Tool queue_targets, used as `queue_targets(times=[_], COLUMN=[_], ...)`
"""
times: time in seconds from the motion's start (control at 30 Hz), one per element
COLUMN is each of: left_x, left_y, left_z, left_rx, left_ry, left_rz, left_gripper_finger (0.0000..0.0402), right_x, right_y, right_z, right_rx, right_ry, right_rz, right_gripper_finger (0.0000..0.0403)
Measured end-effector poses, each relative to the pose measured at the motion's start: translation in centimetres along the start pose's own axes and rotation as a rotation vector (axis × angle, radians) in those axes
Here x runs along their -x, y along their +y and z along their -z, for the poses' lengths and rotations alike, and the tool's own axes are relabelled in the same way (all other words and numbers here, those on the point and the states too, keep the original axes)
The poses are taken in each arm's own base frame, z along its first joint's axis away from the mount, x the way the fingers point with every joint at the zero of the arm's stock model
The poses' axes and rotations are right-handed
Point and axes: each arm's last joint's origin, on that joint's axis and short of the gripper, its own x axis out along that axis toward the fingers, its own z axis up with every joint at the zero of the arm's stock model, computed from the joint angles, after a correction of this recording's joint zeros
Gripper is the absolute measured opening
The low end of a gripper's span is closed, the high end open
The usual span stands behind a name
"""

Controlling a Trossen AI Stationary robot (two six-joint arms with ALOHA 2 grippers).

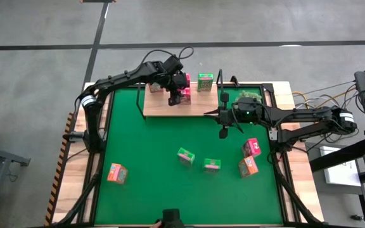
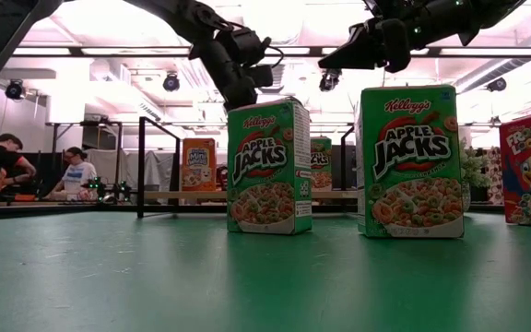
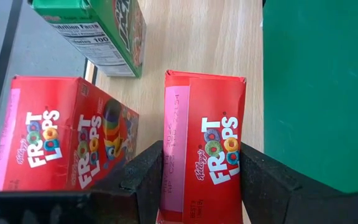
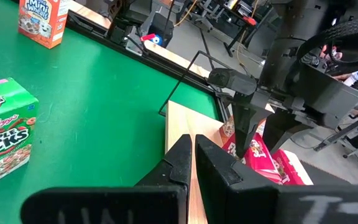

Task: Stack cereal on shelf
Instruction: Put the bottom red cereal box on the shelf aligned with the other red cereal box

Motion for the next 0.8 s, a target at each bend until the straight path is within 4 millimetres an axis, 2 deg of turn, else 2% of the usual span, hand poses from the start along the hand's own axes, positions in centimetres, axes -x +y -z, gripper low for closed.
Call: queue_targets(times=[0.47,0.8], left_x=[0.03,0.09], left_y=[0.02,0.35], left_z=[-0.05,0.11], left_rx=[0.001,0.017], left_ry=[-0.005,0.018], left_rz=[-0.003,-0.053], left_gripper_finger=[0.0166,0.0203], right_x=[0.0,0.0], right_y=[0.0,0.0], right_z=[0.0,0.0], right_rx=[0.007,0.007], right_ry=[0.0,0.0], right_rz=[0.0,0.0], right_gripper_finger=[0.0013,0.0013])
